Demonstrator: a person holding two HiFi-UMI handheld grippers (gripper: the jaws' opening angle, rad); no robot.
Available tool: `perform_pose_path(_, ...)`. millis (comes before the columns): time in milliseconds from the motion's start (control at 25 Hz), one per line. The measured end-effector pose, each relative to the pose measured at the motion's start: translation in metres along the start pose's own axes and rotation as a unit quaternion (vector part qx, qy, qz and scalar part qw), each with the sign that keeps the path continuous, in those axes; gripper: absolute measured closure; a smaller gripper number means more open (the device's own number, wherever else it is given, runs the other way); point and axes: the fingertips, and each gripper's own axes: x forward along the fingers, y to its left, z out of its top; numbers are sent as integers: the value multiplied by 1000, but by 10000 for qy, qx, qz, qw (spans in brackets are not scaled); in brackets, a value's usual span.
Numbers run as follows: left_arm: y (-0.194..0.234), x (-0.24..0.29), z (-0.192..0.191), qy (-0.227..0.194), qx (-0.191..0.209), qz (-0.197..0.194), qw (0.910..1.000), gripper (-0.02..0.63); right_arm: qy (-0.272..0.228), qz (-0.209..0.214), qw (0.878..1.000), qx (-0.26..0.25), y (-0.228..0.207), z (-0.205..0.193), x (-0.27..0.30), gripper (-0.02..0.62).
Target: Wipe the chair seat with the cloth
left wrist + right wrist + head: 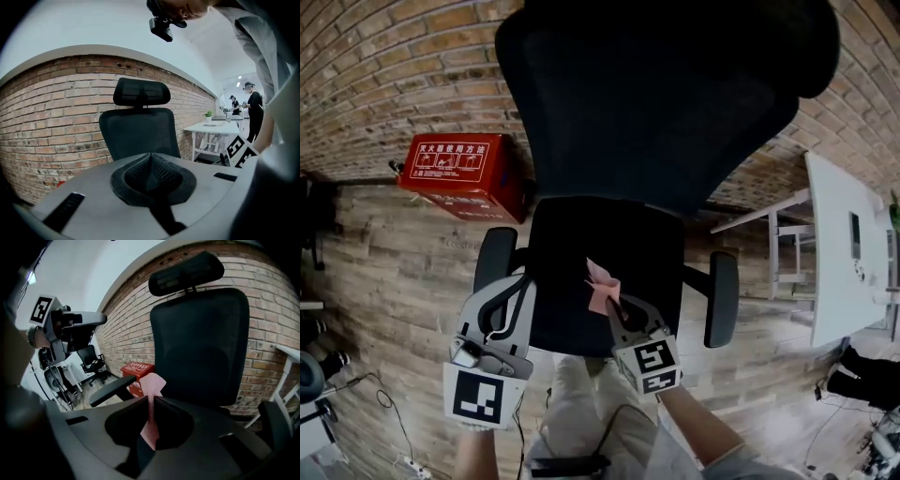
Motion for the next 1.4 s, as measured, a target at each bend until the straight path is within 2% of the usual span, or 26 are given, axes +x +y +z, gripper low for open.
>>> perform_pose_path(440,-44,-29,94,-254,123,-125,9995,588,-844,-576,9947,-83,-46,105,-127,543)
perform_pose_path(640,-60,-40,126,-525,173,-170,9983,588,-1176,-733,9902,-164,-52,131,-174,543)
perform_pose_path(880,-78,-55,143,-447,340,-219,9982,588,-1445,-820,9857,-273,-50,149,-212,543)
perform_pose_path(1000,-91,-61,141,-374,298,-244,9986,588,-1508,-844,9844,-338,-50,151,-227,543)
perform_pose_path(1400,-121,-73,144,-536,272,-366,9975,588,-1738,-970,9794,-349,-51,157,-262,543)
